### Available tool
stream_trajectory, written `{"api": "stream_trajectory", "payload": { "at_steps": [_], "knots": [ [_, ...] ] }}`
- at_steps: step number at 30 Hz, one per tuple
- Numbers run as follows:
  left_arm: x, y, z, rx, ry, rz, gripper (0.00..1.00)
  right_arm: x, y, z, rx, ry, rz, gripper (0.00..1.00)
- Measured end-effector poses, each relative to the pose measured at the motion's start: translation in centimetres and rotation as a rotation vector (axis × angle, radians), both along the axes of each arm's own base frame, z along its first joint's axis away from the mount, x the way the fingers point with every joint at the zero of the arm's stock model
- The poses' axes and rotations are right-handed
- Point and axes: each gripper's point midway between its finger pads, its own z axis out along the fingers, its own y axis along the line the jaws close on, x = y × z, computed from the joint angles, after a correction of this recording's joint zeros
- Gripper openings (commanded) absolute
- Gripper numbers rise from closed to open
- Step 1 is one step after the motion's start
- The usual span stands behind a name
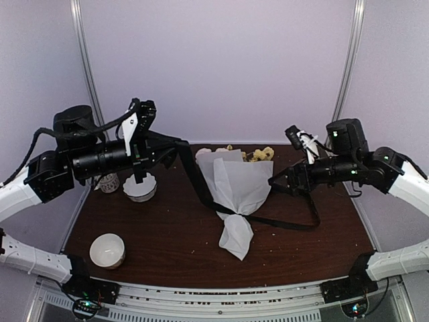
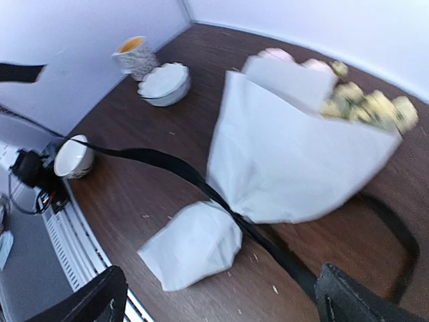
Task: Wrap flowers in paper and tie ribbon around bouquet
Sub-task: Cross the half-tied ribbon over the folded bouquet.
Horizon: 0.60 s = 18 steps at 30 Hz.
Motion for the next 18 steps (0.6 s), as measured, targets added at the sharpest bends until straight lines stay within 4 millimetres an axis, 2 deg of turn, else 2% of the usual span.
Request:
{"api": "stream_trajectory", "payload": {
  "at_steps": [2,4,6,10,13,14,17,18],
  "knots": [
    [-0.1,0.1,0.4,0.006,-0.02,0.0,0.0,-0.4,4.6,1.6,0.053,-0.089,0.189,0.98],
    [0.0,0.3,0.8,0.011,-0.038,0.008,0.0,-0.7,8.4,2.0,0.081,-0.15,0.338,0.92],
    [0.2,0.5,1.3,0.01,-0.06,0.025,0.0,-0.6,12.0,1.7,0.078,-0.204,0.469,0.9],
    [0.8,0.9,2.0,0.015,-0.098,0.065,0.0,0.1,17.5,0.0,0.077,-0.245,0.654,0.87],
    [1.2,1.3,2.2,0.027,-0.116,0.095,0.0,0.2,19.9,-1.1,0.084,-0.255,0.737,0.81],
    [1.3,1.4,2.3,0.03,-0.12,0.104,0.0,0.3,20.4,-1.2,0.087,-0.263,0.754,0.75],
    [1.6,1.6,2.3,0.039,-0.128,0.122,0.0,0.2,21.5,-1.7,0.095,-0.277,0.791,0.43],
    [1.6,1.6,2.3,0.042,-0.129,0.128,0.0,0.3,21.9,-1.8,0.098,-0.281,0.798,0.36]
  ]
}}
